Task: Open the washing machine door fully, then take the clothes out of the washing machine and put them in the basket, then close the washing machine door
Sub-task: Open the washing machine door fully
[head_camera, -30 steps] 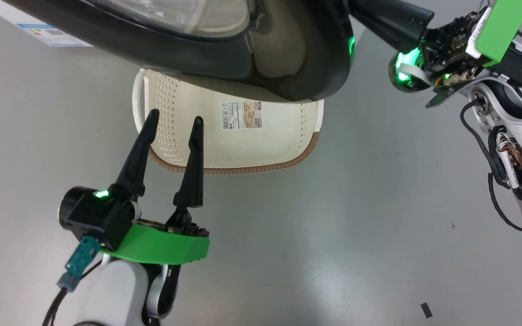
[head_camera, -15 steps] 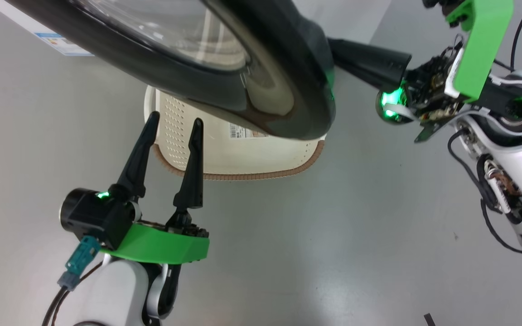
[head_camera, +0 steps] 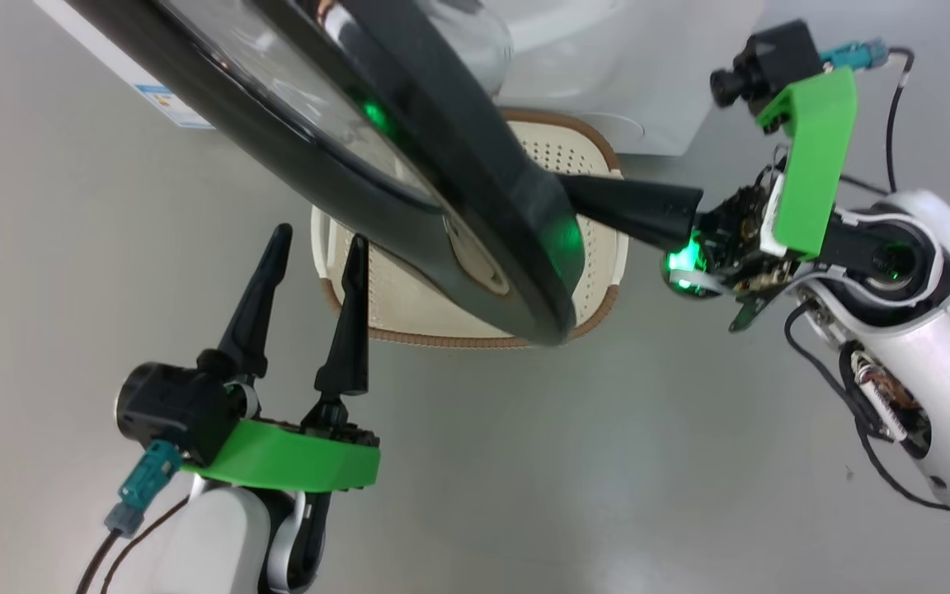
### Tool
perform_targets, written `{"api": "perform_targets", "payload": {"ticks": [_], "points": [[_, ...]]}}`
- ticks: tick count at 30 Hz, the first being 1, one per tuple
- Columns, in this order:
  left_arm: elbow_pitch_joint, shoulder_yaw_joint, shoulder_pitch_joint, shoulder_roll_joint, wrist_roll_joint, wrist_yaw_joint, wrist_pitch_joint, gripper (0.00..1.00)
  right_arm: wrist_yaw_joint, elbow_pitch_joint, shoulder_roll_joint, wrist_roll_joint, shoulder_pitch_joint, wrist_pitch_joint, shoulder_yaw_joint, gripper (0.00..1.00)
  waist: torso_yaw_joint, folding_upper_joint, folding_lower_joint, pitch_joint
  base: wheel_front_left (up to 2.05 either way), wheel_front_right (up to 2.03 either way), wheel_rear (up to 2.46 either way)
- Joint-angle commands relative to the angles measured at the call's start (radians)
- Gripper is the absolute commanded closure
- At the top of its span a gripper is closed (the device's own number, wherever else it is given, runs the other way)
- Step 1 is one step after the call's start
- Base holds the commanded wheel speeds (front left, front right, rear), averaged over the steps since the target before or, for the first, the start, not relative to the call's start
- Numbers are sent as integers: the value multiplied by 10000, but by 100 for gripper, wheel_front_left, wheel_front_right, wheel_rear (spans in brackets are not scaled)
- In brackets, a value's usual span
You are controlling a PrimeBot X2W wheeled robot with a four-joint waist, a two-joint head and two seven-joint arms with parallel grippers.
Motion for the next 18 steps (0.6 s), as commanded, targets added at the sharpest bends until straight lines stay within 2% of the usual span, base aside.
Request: {"api": "perform_targets", "payload": {"ticks": [1, 18], "points": [[-194, 276, 285, 185, -53, 63, -76, 0, 10, -348, 122, 176, 349, 102, 162, 100, 178, 0, 0, -226, 0, 0, 0], [-264, 241, 850, 185, -328, 207, -76, 0, 10, -819, -213, 206, 857, -166, 963, 100, 1038, 0, 0, -976, 0, 0, 0]]}}
